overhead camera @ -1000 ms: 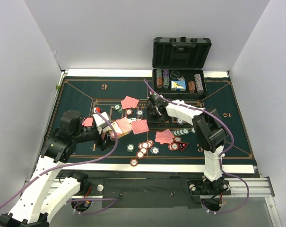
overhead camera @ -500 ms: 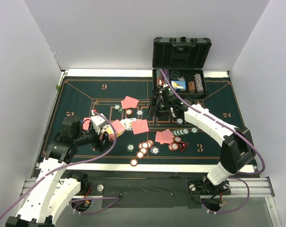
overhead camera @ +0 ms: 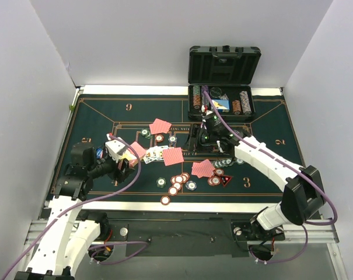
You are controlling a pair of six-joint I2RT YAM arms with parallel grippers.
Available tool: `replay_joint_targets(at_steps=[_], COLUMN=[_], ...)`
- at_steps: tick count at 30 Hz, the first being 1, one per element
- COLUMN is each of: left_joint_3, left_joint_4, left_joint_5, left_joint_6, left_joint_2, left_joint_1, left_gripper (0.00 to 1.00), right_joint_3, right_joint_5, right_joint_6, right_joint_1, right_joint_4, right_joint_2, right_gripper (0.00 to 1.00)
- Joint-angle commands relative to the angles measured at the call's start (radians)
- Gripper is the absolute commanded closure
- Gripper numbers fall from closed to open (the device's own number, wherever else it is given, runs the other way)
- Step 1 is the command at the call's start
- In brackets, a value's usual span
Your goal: Distribute texas hold em gaming equipment
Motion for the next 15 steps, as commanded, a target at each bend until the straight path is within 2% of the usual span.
replay_joint_targets(at_steps=[1,2,5,6,9,15], left_joint_3=[0.048,0.051,0.074,0.078,0.061,0.05], left_joint_4=[0.062,0.048,-0.001,-0.029,-0.067,-0.128], left_joint_5=[0.092,0.143,0.275,0.308,0.277,0.339], left_joint_6=[0.11,0.125,0.243,0.277,0.435,0.549], left_joint_2=[0.038,0.067,0.127,0.149,0.169,0.271], left_joint_1=[0.105,0.135,0.332,0.356,0.385,0.459], left_gripper=[1.0,1.0,1.0,1.0,1.0,1.0], right_joint_3=[-0.031,-0.035,-0.043,-0.045,-0.045,-0.055], right_joint_5=[-0.017,-0.017,-0.018,-0.02,-0.026,-0.051], right_joint_6=[0.02,0.021,0.027,0.027,0.032,0.053], right_joint_1=[-0.006,-0.005,-0.008,-0.008,-0.011,-0.012], right_joint_4=[0.011,0.02,0.027,0.028,0.034,0.053], right_joint_2=[-0.037,-0.039,-0.04,-0.037,-0.022,0.013], right_gripper=[0.48,0.49,0.48,0.49,0.48,0.49])
